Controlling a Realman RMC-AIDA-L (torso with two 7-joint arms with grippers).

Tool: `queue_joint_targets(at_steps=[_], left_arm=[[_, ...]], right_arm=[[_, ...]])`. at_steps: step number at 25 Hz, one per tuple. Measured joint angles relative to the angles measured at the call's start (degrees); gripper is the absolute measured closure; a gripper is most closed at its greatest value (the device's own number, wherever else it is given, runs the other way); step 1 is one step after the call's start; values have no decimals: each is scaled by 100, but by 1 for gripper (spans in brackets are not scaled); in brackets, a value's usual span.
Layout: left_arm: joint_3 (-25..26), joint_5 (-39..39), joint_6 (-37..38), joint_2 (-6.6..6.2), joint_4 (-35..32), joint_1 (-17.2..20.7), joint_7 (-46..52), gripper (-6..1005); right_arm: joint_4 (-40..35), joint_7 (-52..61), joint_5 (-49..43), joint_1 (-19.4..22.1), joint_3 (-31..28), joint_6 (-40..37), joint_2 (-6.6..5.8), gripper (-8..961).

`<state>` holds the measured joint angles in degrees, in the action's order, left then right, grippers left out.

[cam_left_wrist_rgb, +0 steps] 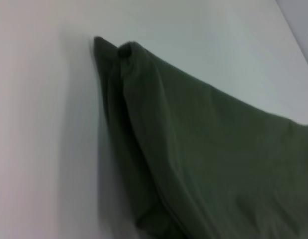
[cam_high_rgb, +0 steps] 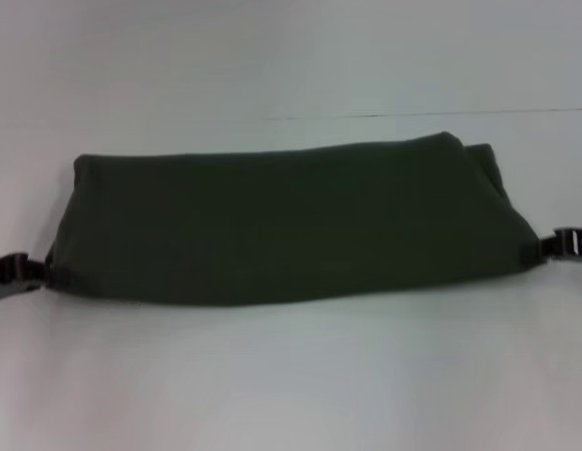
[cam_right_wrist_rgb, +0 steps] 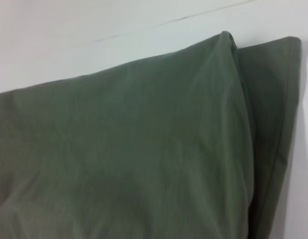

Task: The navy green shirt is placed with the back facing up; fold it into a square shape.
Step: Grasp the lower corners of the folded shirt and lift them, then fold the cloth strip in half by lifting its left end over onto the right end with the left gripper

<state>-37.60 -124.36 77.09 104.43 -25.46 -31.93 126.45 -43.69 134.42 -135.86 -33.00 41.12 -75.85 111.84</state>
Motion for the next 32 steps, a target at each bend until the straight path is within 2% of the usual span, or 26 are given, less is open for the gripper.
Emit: queue_joint_targets(at_steps=[6,10,13,17,20,23,26,31,32], left_arm=[[257,-731,705,-46,-172,50,241,988],[486,-981,1141,-101,-263,98,240,986],[537,-1063,1194,-124,-286,97,242,984],[503,-1077,1179,-130,-275,30,361,982],[494,-1129,1086,-133,-296,16,587,980],[543,-1183,1016,-139,-368,28,709,934],[565,-1207,1007,-145,-443,43,741,888],[800,-1197,979,-196,-469,4,745,811],[898,-1187,950,-206,-474,-10,739,738]], right_arm=[[-338,-103,177,472,-390,-746,30,900],[-377,-212,180,636,-681,-1033,45,895],[-340,-256,174,655,-755,-1077,31,891],[-251,-182,165,565,-763,-1072,-36,886],[-72,-87,167,465,-780,-1064,-150,883],[58,-37,163,381,-791,-1054,-236,879],[53,34,154,328,-791,-1035,-261,687],[-15,124,142,251,-854,-969,-344,486],[-16,128,149,236,-915,-930,-373,446]])
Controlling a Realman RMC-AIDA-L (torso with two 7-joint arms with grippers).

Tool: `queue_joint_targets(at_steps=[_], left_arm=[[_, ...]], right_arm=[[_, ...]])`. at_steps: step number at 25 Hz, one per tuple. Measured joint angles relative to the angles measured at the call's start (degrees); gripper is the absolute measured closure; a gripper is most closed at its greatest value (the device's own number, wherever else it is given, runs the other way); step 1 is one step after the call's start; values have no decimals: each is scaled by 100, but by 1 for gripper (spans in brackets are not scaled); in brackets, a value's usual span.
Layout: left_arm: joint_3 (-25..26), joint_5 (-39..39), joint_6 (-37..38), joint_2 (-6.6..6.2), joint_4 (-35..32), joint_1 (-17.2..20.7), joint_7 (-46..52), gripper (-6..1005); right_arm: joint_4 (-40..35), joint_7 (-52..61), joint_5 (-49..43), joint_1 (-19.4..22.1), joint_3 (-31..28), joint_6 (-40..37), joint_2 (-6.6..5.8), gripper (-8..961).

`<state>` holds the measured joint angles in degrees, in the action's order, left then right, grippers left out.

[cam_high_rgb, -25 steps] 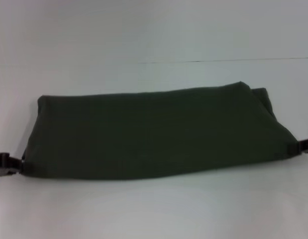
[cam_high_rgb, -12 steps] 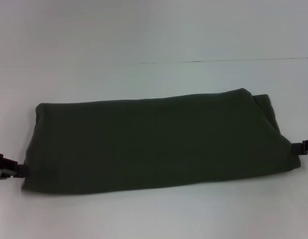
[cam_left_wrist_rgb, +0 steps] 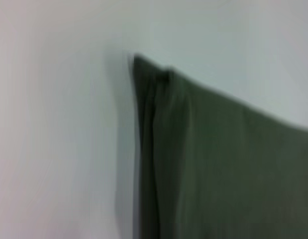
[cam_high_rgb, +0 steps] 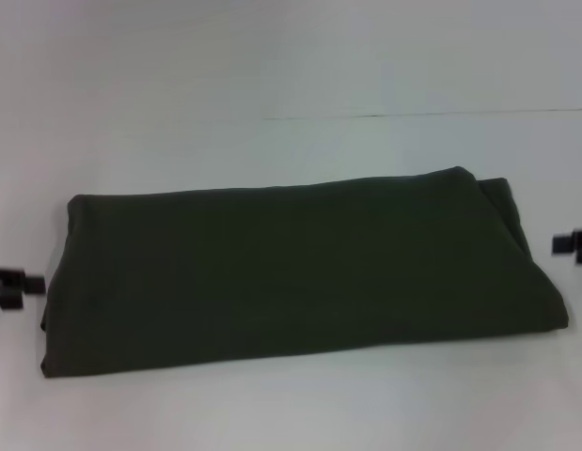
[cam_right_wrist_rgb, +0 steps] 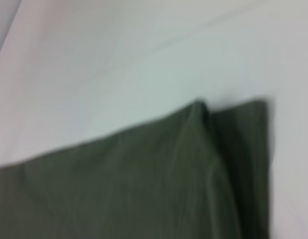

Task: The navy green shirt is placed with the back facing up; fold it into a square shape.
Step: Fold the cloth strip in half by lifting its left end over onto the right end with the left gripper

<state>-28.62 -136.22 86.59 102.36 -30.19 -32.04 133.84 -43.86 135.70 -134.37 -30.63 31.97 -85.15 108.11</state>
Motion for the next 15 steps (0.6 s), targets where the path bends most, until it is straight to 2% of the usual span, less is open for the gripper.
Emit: queue_joint_targets(at_steps=[2,4,5,6,8,12,15], left_arm=[[330,49,-134,-10,-15,-42,-29,591],[707,199,-350,13,-25,-86,-88,494],[707,199,-350,13,-25,-86,-88,445],[1109,587,-656,99,9,-130,-319,397],[1300,999,-909,186,78,-165,-690,315],[1380,1968,-1366,358,271,-346,-1570,185],[1370,2371,-1577,476,366,-609,-2114,116]], right_arm=[[-2,-31,18,-61,-199,114,-75,399],[-3,-114,70,-129,-393,223,-129,352],[-3,-175,119,-161,-503,265,-149,329],[-4,-287,253,-193,-633,317,-163,306],[-5,-516,572,-229,-796,384,-168,259],[40,-1278,1441,-205,-915,544,-88,143],[165,-1854,1913,-153,-1009,578,47,40]])
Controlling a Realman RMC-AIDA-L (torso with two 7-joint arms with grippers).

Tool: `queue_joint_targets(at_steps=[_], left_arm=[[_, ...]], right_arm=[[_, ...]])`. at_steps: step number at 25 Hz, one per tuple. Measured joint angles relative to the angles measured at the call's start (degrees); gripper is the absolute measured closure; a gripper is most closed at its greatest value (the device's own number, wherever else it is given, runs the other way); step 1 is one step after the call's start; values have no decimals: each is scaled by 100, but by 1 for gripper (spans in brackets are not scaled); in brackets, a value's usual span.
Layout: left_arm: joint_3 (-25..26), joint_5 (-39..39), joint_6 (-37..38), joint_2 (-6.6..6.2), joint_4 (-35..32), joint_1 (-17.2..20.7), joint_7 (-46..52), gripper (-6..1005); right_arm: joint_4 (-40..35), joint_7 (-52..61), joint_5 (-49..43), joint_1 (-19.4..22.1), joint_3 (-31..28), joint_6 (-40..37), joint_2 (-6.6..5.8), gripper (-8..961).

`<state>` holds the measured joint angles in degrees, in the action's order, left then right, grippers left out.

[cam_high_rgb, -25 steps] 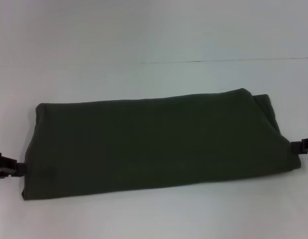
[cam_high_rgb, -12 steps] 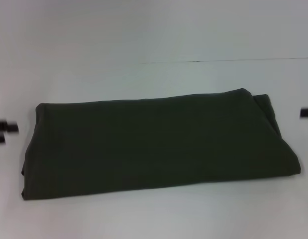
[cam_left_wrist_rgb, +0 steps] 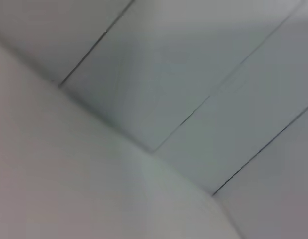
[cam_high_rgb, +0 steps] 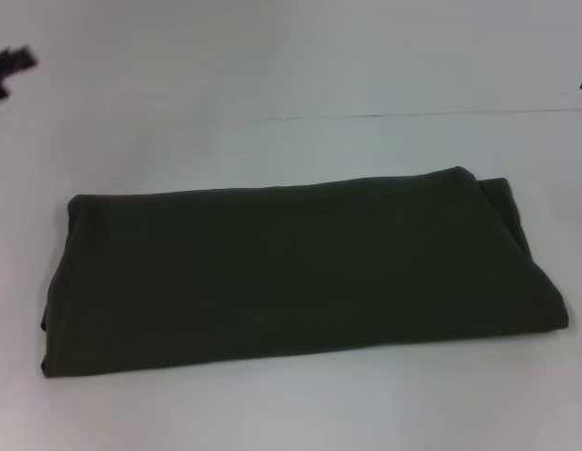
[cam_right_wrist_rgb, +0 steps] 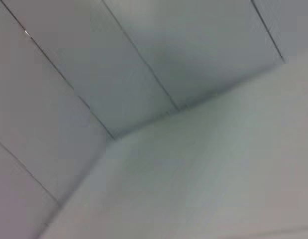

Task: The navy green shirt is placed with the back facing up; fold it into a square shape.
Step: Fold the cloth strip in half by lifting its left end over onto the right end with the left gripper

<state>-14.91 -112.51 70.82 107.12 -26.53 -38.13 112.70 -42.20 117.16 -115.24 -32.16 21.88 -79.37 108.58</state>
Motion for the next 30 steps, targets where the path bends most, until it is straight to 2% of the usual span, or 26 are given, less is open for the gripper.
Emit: queue_joint_targets(at_steps=[1,3,9,13,16,18,23,26,30], left_arm=[[-12,64,-76,51,10,-101,-169,97],[-18,92,-257,174,13,-282,-420,61],[-20,112,-694,546,9,-594,-1171,63],[-36,123,-614,625,7,-582,-1255,65],[-113,92,-273,547,7,-484,-961,65],[-378,57,5,375,7,-357,-395,65],[-1214,18,223,40,-5,-58,1011,66],[-1664,-15,388,-160,-2,117,1809,65],[-1851,-121,930,-329,-7,349,2588,65]], right_arm=[[86,-214,174,28,-46,-10,51,6],[274,-632,535,118,-96,-39,101,6],[808,-1755,1379,396,-108,-190,125,7],[1024,-2401,1579,432,-88,-349,128,6],[1102,-2774,1537,369,52,-447,139,6],[1113,-3037,1503,345,242,-471,160,6],[1109,-3545,1485,337,915,-510,178,6],[1077,-3669,1485,336,1236,-623,135,6],[1046,-3769,1485,259,1534,-787,43,7]])
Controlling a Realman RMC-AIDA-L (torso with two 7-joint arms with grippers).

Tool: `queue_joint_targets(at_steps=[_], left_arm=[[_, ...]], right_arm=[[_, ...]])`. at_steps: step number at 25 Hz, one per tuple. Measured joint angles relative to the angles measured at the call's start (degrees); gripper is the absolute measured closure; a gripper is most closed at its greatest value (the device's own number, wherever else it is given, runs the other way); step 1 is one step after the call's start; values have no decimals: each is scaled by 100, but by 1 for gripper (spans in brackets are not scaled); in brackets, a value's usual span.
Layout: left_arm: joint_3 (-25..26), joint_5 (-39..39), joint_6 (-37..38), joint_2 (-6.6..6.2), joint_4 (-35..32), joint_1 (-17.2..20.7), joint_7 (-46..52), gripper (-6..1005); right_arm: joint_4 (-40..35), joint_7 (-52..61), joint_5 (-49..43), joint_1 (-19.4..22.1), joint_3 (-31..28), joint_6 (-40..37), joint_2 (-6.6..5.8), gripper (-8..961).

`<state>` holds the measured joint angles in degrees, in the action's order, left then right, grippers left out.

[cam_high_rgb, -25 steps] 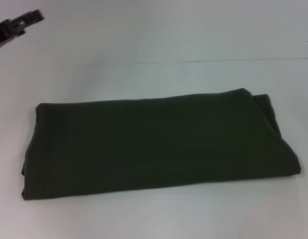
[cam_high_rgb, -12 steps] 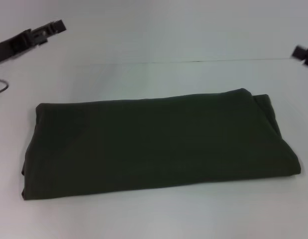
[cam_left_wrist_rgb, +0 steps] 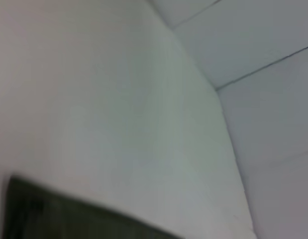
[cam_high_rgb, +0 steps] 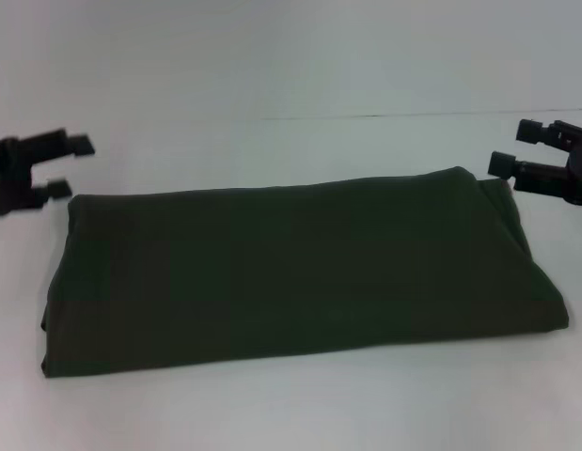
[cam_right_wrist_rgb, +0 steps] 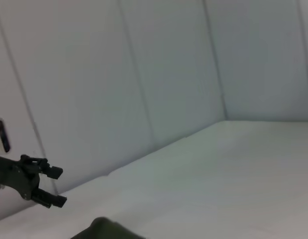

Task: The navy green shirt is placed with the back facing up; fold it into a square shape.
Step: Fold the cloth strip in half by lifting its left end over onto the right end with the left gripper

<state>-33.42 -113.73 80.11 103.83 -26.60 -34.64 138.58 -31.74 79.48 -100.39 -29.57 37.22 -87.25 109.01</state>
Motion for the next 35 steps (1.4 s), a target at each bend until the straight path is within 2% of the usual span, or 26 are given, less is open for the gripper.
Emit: queue_joint_targets(at_steps=[5,12,16,24,29,35], left_arm=[[246,-189,660,-37,-37,378,734,65],[462,-205,990,92,-8,983,998,66],[476,-407,982,175,-32,1188,1030,66],[424,-924,963,227,-32,1223,429,65],[422,-1039,984,229,-55,1203,280,65],[453,-1426,899,197,-114,1156,253,66]], right_arm=[[-6,-177,-13,-60,158,-120,-35,7],[-10,-269,-16,-125,191,-323,-71,7],[-10,-293,-130,-173,237,-373,-83,7],[-12,-372,-772,-338,268,-839,-92,6],[-35,-376,-1296,-494,268,-1250,-106,6],[-68,-378,-1863,-680,270,-1622,-66,6]])
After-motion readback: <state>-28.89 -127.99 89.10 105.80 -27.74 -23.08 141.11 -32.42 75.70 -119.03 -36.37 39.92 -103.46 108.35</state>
